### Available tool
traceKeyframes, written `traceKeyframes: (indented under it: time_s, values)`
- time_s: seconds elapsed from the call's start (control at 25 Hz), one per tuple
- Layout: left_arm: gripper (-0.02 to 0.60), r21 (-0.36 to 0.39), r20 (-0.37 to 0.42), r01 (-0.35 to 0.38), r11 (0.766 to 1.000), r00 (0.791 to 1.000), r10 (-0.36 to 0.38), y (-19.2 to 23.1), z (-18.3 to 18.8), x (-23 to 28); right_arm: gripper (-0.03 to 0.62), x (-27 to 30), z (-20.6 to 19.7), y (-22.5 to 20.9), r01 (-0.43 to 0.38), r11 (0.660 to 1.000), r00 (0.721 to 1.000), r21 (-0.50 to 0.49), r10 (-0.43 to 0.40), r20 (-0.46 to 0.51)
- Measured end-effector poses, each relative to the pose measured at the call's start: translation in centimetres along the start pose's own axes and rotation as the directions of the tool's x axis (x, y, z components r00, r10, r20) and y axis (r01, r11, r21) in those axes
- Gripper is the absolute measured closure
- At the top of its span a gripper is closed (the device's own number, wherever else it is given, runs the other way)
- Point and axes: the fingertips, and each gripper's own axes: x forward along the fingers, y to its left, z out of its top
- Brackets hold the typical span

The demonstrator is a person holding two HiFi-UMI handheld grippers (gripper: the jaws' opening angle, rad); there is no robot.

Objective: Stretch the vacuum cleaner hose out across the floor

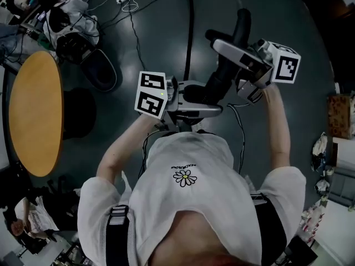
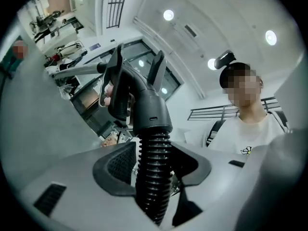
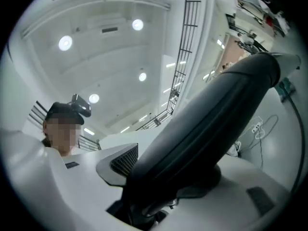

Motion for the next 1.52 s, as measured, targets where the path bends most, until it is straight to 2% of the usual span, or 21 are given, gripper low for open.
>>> traceKeyframes:
  time_s: [0.12,0.28,0.36,0.52,0.6,0.68,0.76,0.88,0.92,0.96,1.0,1.04,1.08,1.16,1.24,1.28,1.32,1.4,1.44,1.52]
  values:
    - [0.393,0.031,-0.103,0.028,0.999,0.994,-0.025,-1.1,0.7,1.1,0.345,0.7,-0.1,2.3,-0.001,0.994,0.998,-0.113,-0.006,-0.062]
    - [0.394,0.154,-0.277,0.016,0.988,0.96,0.028,-1.1,0.0,1.5,0.335,1.2,-0.8,3.1,-0.015,0.982,0.994,-0.187,-0.006,-0.114]
    - [0.394,0.169,-0.287,0.028,0.985,0.958,0.022,-1.3,-0.1,1.3,0.335,1.0,-0.9,3.6,-0.024,0.977,0.993,-0.211,-0.001,-0.119]
    - [0.394,0.116,-0.19,0.081,0.99,0.98,-0.058,-2.6,-0.6,0.8,0.33,0.6,-1.8,5.0,-0.035,0.969,0.992,-0.246,0.005,-0.124]
    - [0.394,0.063,-0.139,0.141,0.988,0.982,-0.132,-3.5,-0.9,1.1,0.318,0.9,-2.4,5.9,-0.051,0.964,0.99,-0.261,0.015,-0.137]
    - [0.393,0.01,-0.127,0.226,0.974,0.967,-0.223,-4.2,-1.4,1.7,0.316,1.6,-3.0,6.5,-0.07,0.961,0.987,-0.266,0.028,-0.158]
    - [0.394,0.013,-0.193,0.248,0.969,0.951,-0.241,-4.6,-2.5,2.0,0.315,2.0,-4.2,6.8,-0.092,0.959,0.979,-0.27,0.038,-0.199]
    - [0.394,0.114,-0.347,0.221,0.969,0.922,-0.169,-4.3,-4.8,2.3,0.315,2.6,-6.3,7.1,-0.118,0.945,0.962,-0.304,0.032,-0.272]
    - [0.394,0.128,-0.364,0.235,0.964,0.915,-0.175,-4.4,-5.3,2.5,0.315,2.9,-6.7,7.3,-0.13,0.939,0.96,-0.318,0.039,-0.277]
    - [0.394,0.116,-0.345,0.255,0.96,0.917,-0.202,-4.5,-5.3,2.8,0.315,3.1,-6.9,7.5,-0.142,0.934,0.961,-0.329,0.05,-0.273]
    - [0.383,0.091,-0.294,0.271,0.958,0.927,-0.235,-4.7,-5.1,3.0,0.315,3.2,-6.8,7.8,-0.151,0.929,0.962,-0.337,0.06,-0.265]
    - [0.32,0.067,-0.219,0.275,0.959,0.942,-0.255,-4.7,-4.6,3.1,0.315,3.3,-6.6,8.0,-0.155,0.926,0.964,-0.343,0.065,-0.258]
    - [0.263,0.054,-0.134,0.258,0.965,0.959,-0.249,-4.6,-4.0,3.1,0.315,3.4,-6.4,8.2,-0.155,0.924,0.965,-0.349,0.066,-0.254]
    - [0.215,0.083,-0.02,0.18,0.98,0.984,-0.179,-4.2,-3.0,2.8,0.315,3.5,-6.2,8.4,-0.149,0.922,0.966,-0.356,0.06,-0.251]
    - [0.209,0.172,-0.027,0.14,0.975,0.99,-0.138,-4.3,-2.6,2.5,0.315,3.5,-6.0,8.4,-0.14,0.921,0.968,-0.364,0.049,-0.248]
    - [0.21,0.207,-0.058,0.164,0.964,0.986,-0.155,-4.6,-2.5,2.5,0.315,3.4,-6.0,8.3,-0.133,0.919,0.968,-0.37,0.041,-0.248]
    - [0.21,0.21,-0.089,0.207,0.956,0.977,-0.192,-5.1,-2.3,2.5,0.315,3.3,-6.0,8.2,-0.127,0.917,0.968,-0.377,0.032,-0.25]
    - [0.21,0.135,-0.108,0.283,0.95,0.957,-0.27,-5.6,-1.6,2.4,0.315,3.3,-6.2,8.1,-0.123,0.912,0.966,-0.392,0.02,-0.257]
    - [0.21,0.104,-0.101,0.299,0.949,0.952,-0.289,-5.5,-1.3,2.4,0.315,3.4,-6.2,8.1,-0.127,0.907,0.965,-0.4,0.019,-0.263]
    - [0.21,0.098,-0.102,0.277,0.956,0.958,-0.267,-5.1,-1.0,2.5,0.315,3.6,-6.5,8.1,-0.138,0.896,0.96,-0.422,0.015,-0.281]
